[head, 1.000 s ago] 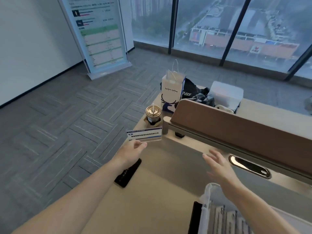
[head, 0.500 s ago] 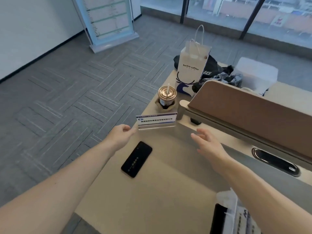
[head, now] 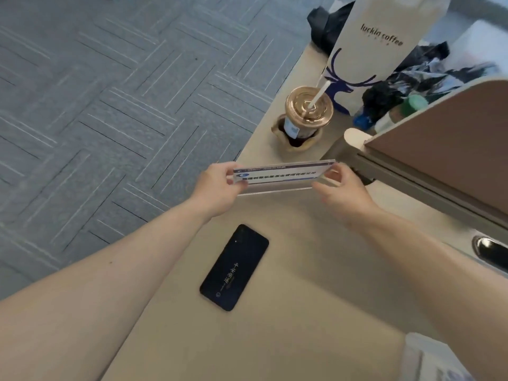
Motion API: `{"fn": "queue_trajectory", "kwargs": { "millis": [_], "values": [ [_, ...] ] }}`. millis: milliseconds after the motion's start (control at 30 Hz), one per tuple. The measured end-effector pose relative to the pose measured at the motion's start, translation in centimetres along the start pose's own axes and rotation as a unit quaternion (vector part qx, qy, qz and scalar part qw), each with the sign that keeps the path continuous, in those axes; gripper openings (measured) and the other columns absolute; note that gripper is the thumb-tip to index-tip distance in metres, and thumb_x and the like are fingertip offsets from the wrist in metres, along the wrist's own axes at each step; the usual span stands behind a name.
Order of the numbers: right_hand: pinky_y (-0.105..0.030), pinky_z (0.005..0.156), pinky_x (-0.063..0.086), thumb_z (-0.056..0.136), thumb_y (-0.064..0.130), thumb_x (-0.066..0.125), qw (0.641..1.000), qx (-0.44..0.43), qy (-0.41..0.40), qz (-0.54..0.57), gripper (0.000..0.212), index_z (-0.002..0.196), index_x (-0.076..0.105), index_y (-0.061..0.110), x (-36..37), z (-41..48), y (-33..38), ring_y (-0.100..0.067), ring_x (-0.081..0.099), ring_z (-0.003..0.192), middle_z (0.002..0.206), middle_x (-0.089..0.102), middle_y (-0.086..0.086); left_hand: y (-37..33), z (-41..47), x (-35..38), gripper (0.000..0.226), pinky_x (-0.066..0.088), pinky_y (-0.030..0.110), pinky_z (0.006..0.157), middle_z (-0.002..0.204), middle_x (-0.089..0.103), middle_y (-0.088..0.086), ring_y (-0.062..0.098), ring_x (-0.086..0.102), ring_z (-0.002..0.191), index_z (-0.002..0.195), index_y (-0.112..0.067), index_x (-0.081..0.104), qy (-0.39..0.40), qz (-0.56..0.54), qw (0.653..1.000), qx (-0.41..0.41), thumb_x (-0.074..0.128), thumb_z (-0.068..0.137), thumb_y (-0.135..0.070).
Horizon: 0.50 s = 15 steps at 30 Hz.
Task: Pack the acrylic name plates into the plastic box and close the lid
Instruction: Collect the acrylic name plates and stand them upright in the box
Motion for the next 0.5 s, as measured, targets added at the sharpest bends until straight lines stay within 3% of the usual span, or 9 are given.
{"fn": "queue_trajectory", "kwargs": {
  "millis": [133,233,333,500],
  "values": [
    [-0.046,0.105,0.051,0.094,0.027,0.067,0.999,-0.001,-0.042,0.007,0.052,0.143,0.049,0.024,0.9,2.6,-0.9,-0.025,0.061,0.122,0.14,0.059,0.003,0.1,0.9,-0.2,0.02,0.042,0.007,0.067,0.1,0.076,-0.009,0.007,0.067,0.089,0.108,-0.024,0.079,-0.051,0.017,0.997,0.052,0.061,0.101,-0.02],
    [-0.041,0.101,0.053,0.096,0.033,0.06,0.997,-0.037,-0.074,0.006,0.018,0.111,0.066,0.026,0.4,3.4,-1.4,-0.024,0.068,0.11,0.122,0.07,0.003,-0.3,0.7,-0.2,0.019,0.037,-0.003,0.067,0.095,0.073,-0.011,0.005,0.065,0.088,0.111,-0.02,0.077,-0.067,0.029,0.994,0.082,0.062,0.101,-0.019],
    [-0.046,0.095,0.058,0.095,0.04,0.059,0.994,-0.074,-0.073,0.035,0.014,0.091,0.069,0.033,-0.7,2.6,-0.7,-0.017,0.073,0.099,0.101,0.076,0.01,-0.8,-0.2,-0.9,0.019,0.04,-0.002,0.071,0.1,0.076,-0.011,0.001,0.068,0.091,0.112,-0.02,0.077,-0.069,0.013,0.993,0.1,0.062,0.101,-0.021],
    [-0.039,0.089,0.058,0.099,0.042,0.057,0.986,-0.141,-0.083,0.028,0.017,0.098,0.069,0.03,-4.7,-4.0,2.3,-0.009,0.07,0.098,0.099,0.075,0.013,-5.1,-3.4,-3.6,0.014,0.055,0.02,0.081,0.1,0.08,-0.012,0.001,0.073,0.097,0.106,-0.024,0.077,-0.071,-0.04,0.987,0.14,0.066,0.099,-0.025]
  ]
}}
Point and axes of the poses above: each hand's wrist, its own z-axis towards the middle knuckle, its own x-axis out of the palm, y = z × x, the point moved 8 cm from there along z, towards the middle knuckle
